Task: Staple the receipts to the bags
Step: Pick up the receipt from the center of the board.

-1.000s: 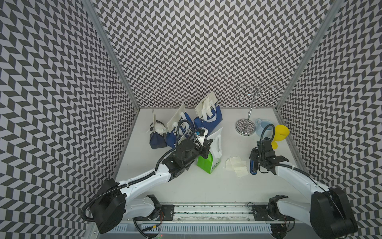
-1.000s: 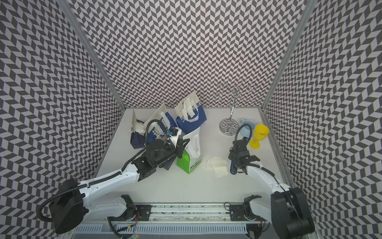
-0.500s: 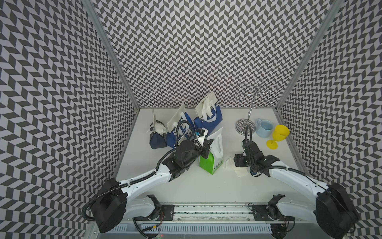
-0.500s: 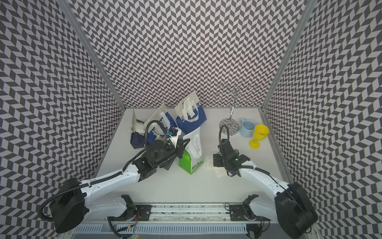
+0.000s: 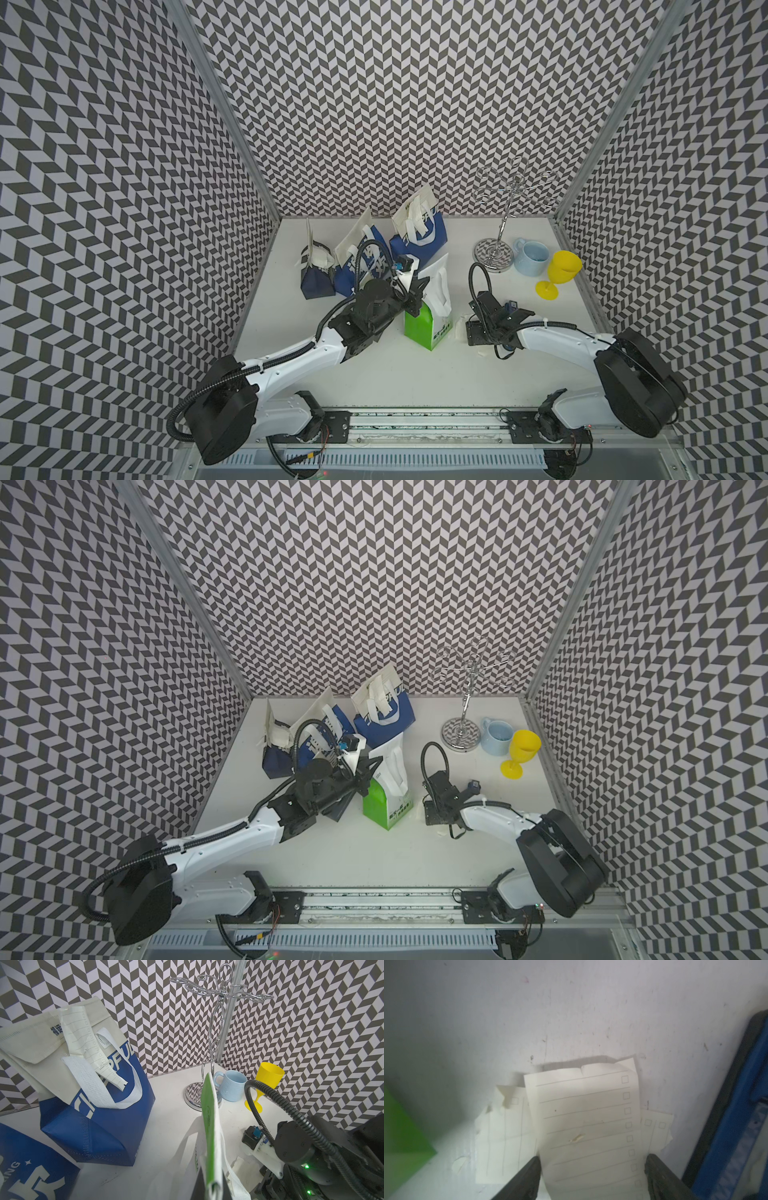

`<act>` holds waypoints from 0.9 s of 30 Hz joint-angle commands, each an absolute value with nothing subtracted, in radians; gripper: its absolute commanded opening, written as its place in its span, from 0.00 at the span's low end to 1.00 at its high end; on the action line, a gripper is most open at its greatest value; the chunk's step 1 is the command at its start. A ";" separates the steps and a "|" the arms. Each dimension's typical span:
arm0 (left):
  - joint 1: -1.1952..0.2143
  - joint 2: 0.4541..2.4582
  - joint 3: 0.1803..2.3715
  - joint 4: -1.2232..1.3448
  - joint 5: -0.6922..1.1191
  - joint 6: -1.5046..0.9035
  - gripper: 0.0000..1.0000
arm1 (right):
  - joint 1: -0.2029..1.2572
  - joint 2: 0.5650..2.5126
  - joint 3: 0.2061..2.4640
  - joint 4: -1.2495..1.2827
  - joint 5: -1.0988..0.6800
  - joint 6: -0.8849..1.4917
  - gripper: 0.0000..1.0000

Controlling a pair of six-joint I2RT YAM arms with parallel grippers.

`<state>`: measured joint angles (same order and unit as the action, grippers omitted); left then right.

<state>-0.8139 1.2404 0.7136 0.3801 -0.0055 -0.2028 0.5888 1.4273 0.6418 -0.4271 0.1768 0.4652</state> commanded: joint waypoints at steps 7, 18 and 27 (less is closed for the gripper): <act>-0.818 1.246 0.744 0.390 -0.002 -0.207 0.00 | 0.594 1.451 0.612 -0.402 0.184 0.482 0.23; -0.814 1.256 0.739 0.409 0.062 -0.212 0.00 | 0.594 1.276 0.723 -0.491 0.199 0.457 0.00; -0.750 1.252 0.684 0.538 0.178 -0.314 0.10 | 0.597 1.074 0.859 -0.386 0.150 0.384 0.00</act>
<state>-0.7761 1.2510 0.7071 0.4446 0.1349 -0.2520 0.5892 1.1538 0.8165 -0.4751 0.1799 0.4160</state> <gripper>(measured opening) 0.090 0.047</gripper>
